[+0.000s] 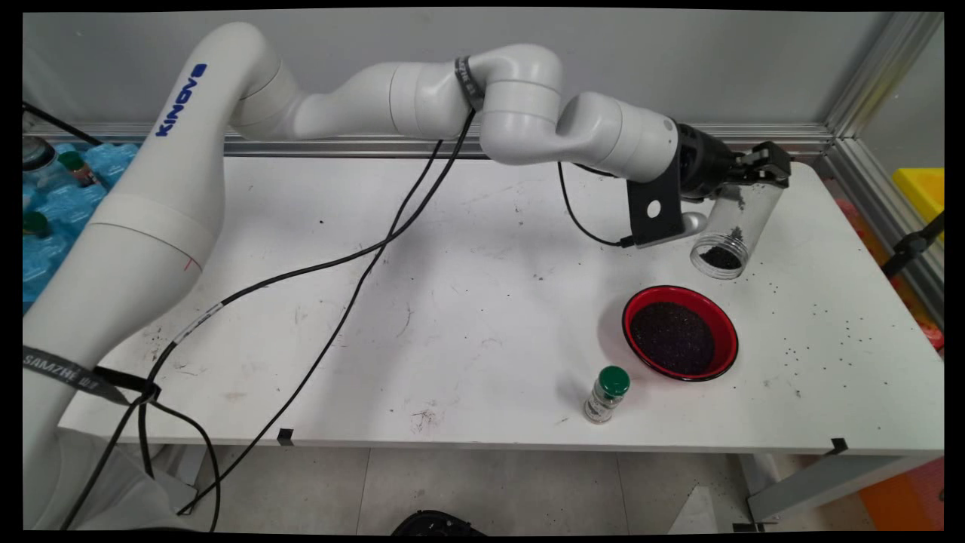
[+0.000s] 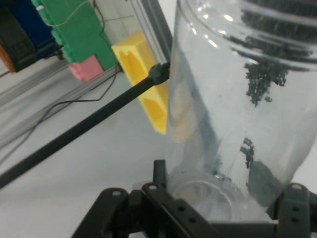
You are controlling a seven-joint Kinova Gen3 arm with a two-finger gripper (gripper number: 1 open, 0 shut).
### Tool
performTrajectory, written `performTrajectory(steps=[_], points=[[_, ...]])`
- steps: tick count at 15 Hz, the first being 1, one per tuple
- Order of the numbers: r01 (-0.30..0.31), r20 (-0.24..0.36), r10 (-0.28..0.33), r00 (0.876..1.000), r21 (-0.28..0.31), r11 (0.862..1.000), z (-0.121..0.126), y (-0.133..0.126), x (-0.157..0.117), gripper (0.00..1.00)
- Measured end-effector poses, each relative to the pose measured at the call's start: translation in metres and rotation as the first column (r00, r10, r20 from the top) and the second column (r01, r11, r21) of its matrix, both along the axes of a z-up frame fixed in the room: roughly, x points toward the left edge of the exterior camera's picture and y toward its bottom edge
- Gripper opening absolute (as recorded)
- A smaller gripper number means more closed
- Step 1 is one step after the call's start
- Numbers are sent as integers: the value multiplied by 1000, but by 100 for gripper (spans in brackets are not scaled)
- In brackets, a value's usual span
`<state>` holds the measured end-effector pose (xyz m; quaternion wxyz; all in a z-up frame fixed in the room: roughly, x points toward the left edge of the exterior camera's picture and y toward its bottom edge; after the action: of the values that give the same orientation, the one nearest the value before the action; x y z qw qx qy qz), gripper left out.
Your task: Pour the black seasoning powder in the red bowl
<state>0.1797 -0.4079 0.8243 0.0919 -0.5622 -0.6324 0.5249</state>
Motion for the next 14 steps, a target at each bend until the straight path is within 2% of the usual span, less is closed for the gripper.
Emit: performTrajectory(steps=[3,5,7,11,14], points=[[-41,-26,44,999,128,991,2,-3,4,0],[-61,-37,69,997,187,980,4,-5,6,0],[-90,-51,106,993,259,962,6,-9,8,0],[-145,-75,187,979,387,911,11,-18,15,0],[-201,-101,288,952,504,840,15,-28,24,0]])
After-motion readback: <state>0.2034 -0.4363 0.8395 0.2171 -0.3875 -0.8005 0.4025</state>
